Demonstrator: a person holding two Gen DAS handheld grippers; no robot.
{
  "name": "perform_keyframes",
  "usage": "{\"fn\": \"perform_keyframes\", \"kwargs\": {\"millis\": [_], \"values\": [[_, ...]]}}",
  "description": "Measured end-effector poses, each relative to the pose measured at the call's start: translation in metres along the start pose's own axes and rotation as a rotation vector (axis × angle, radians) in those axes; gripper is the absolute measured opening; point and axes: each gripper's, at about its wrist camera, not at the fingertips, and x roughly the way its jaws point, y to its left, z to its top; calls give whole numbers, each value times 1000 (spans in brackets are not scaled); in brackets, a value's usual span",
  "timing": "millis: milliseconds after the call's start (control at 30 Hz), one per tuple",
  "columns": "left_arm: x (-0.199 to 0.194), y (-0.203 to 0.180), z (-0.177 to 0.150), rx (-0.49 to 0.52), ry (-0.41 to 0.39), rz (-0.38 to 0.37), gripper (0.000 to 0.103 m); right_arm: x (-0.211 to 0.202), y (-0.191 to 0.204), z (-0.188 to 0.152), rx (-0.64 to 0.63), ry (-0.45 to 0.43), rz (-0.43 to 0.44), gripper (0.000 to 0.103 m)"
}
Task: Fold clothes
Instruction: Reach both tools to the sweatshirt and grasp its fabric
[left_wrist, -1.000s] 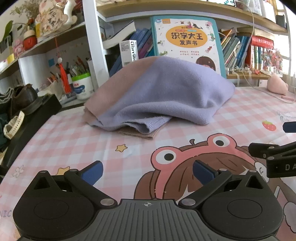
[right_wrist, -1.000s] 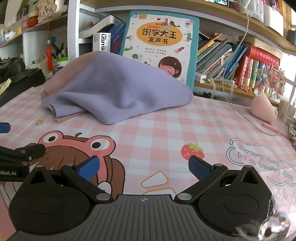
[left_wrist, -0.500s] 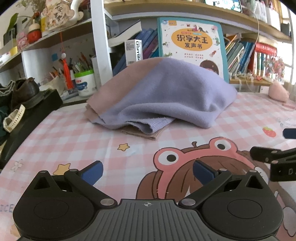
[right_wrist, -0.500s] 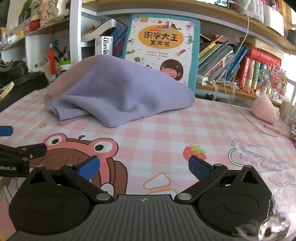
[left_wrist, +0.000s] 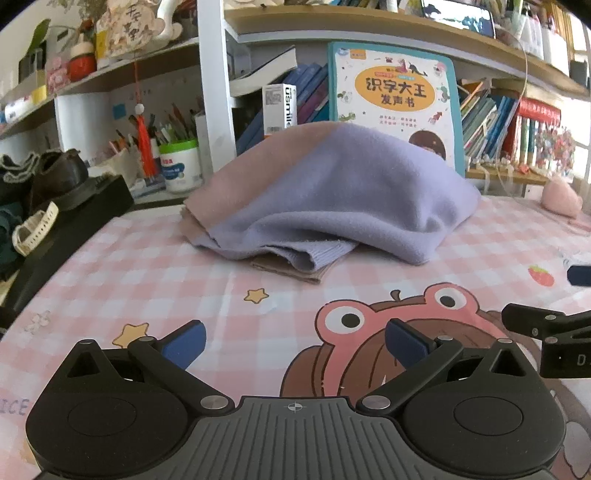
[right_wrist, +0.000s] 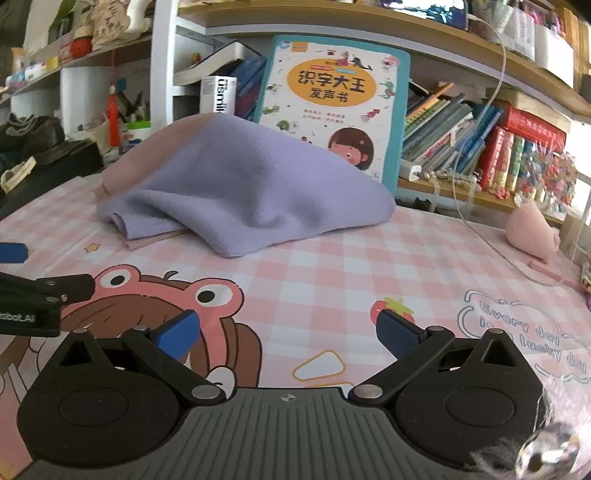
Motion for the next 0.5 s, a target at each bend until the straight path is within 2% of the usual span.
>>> {"fn": "perform_keyframes", "kwargs": {"millis": [67,200,367,500], "values": [[-1,-3,0,13,-1,2,103,-1,2,0,-10,-3,0,103],[-1,-7,-1,10,26,-43,103,-1,0,0,-3,-5,12,103],[0,-25,-3,92,64,-32,103,0,-10,0,52,-2,91,103],[-4,-33,-2,129,43,-43,103,9,-18,2,98,34,138,103]]}}
